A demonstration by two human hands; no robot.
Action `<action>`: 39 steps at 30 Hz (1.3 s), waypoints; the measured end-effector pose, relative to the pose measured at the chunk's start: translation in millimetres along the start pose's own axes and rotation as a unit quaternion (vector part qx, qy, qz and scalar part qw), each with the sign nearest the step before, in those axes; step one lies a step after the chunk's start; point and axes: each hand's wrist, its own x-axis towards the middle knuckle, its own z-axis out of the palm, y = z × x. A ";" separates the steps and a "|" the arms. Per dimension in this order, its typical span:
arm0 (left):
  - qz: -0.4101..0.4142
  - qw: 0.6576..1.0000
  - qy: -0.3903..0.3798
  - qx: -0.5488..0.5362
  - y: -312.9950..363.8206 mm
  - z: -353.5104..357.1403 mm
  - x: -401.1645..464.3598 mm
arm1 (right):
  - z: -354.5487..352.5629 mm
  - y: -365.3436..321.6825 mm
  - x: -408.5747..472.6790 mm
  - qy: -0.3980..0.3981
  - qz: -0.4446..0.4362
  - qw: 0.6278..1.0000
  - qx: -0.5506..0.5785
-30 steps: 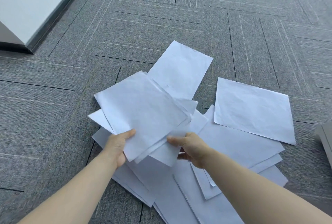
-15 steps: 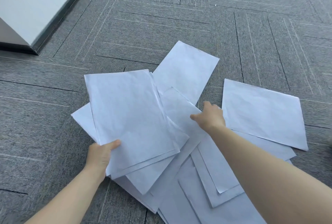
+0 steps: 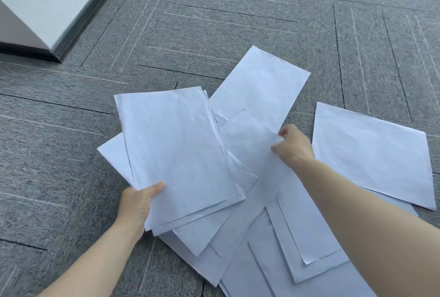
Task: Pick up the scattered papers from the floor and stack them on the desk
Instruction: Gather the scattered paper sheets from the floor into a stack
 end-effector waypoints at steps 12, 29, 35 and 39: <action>-0.006 1.000 0.000 -0.001 2.1 8.5 3.4 | -0.9 -15.1 -1.6 0.101 0.134 0.897 0.408; -0.010 1.000 -0.009 -0.001 3.5 14.2 6.4 | 18.8 -56.5 21.7 0.072 0.212 0.937 0.267; -0.024 1.000 -0.006 0.009 -2.2 12.6 11.0 | 28.8 -52.0 37.7 0.040 0.169 0.948 0.268; -0.022 1.000 -0.002 0.016 -2.1 13.2 9.8 | 14.5 -44.3 32.5 0.142 0.067 0.962 0.225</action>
